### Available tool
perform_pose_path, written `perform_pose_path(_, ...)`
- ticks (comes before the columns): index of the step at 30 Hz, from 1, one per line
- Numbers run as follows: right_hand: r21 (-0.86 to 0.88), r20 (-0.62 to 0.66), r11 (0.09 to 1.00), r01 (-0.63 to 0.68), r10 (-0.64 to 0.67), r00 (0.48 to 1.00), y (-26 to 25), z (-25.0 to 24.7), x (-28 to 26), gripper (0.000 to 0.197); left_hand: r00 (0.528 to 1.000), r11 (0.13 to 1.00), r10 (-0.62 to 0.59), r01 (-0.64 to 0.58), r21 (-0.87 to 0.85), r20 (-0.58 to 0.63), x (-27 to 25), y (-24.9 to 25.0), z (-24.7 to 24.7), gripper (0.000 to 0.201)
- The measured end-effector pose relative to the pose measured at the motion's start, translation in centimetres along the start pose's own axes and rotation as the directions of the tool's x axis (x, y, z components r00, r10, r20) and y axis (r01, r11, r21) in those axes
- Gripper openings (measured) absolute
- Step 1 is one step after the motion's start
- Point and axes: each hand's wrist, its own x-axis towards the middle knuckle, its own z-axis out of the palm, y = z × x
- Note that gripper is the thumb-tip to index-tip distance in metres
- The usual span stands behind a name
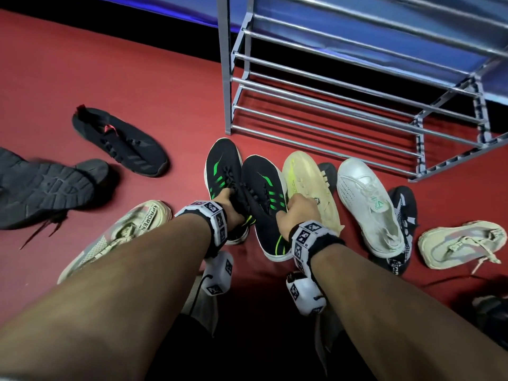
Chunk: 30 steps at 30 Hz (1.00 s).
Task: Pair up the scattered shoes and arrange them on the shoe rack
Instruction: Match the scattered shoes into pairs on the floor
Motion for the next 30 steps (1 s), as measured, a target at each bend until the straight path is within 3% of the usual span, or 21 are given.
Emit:
perform_pose_path(5,-0.007,0.088,0.999,0.051,-0.050,0.995,-0.9,1.1,-0.6,0.026,1.000,0.984,0.021,-0.022,-0.177,-0.005,1.0,-2.0,-0.1,0.032)
perform_pose_path(9,0.021,0.068,1.000,0.007,-0.009,0.998,-0.6,0.9,-0.4,0.021,0.998,0.976,0.054,-0.059,-0.210,-0.031,1.0,-2.7,0.2,0.036)
perform_pose_path(12,0.075,0.056,0.996,0.048,-0.053,0.997,-0.4,1.2,-0.1,0.018,0.993,0.992,0.022,-0.037,-0.122,-0.116,1.0,-2.2,0.2,0.037)
perform_pose_path(15,0.096,0.042,0.994,0.060,-0.065,0.997,-0.6,1.4,0.2,0.021,0.983,0.995,0.065,-0.076,-0.061,-0.173,0.6,-1.0,-0.3,0.037)
perform_pose_path(19,0.129,-0.008,0.992,0.013,-0.012,1.000,-1.9,0.3,0.0,0.019,0.973,0.999,-0.004,-0.004,-0.037,-0.230,0.3,-0.5,-1.8,0.030)
perform_pose_path(23,0.244,-0.090,0.970,0.010,0.013,0.996,-3.6,0.1,-0.3,0.018,0.966,0.995,-0.055,0.031,-0.095,-0.253,0.3,-1.3,-3.2,0.019)
perform_pose_path(27,0.335,-0.195,0.933,0.132,-0.068,0.978,-5.1,0.9,-0.5,0.014,0.935,0.970,-0.120,0.040,-0.238,-0.333,1.0,-2.4,-4.8,0.025)
perform_pose_path(30,0.385,-0.200,0.909,0.158,-0.085,0.976,-6.2,1.3,-0.3,0.009,0.929,0.965,-0.148,0.060,-0.256,-0.338,1.5,-3.4,-6.1,0.029)
